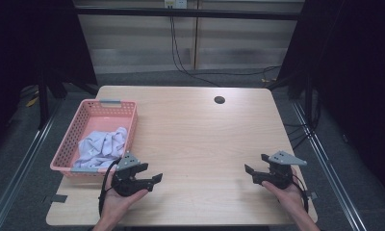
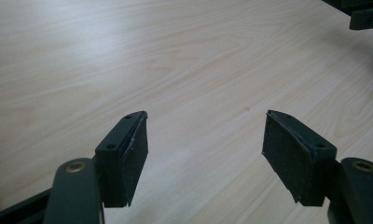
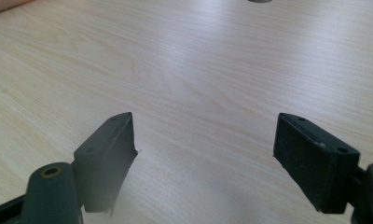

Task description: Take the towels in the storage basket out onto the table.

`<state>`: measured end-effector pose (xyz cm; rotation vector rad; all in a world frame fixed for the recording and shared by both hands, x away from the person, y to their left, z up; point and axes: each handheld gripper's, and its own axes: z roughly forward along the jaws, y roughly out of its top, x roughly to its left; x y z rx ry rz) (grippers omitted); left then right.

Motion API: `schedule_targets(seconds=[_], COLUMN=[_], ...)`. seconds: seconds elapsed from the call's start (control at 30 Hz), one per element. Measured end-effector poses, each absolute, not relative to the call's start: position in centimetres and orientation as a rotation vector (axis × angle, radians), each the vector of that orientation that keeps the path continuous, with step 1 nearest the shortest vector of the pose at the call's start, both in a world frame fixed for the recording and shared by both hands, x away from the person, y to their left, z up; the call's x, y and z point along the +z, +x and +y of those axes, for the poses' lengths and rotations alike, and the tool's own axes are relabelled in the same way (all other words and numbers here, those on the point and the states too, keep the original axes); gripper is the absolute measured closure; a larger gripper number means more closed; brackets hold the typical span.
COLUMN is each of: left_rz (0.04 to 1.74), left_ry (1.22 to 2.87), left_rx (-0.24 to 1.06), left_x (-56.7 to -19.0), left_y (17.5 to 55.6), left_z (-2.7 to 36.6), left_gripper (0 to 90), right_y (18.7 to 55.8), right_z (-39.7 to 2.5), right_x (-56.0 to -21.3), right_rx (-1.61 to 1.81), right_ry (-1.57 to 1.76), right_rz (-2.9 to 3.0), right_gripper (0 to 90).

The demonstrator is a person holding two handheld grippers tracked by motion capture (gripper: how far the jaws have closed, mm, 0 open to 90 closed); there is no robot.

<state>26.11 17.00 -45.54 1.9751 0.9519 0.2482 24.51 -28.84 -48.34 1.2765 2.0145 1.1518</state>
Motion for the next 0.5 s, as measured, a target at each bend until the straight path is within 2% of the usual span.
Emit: schedule_targets(seconds=[0.33,0.5], left_rz=[0.969,0.989], left_ry=[1.915,1.908], left_rx=[0.286,0.322], left_x=[-43.1,-41.2], left_y=[26.5,27.5], left_z=[18.9,21.5], left_gripper=[30.7,30.0], right_y=[24.2,23.8], right_z=[-29.5,-29.4], right_x=[-48.1,-47.8], right_rx=[1.180,1.176], right_ry=[1.312,1.300], right_rz=[1.999,1.999], right_gripper=[21.1,21.0])
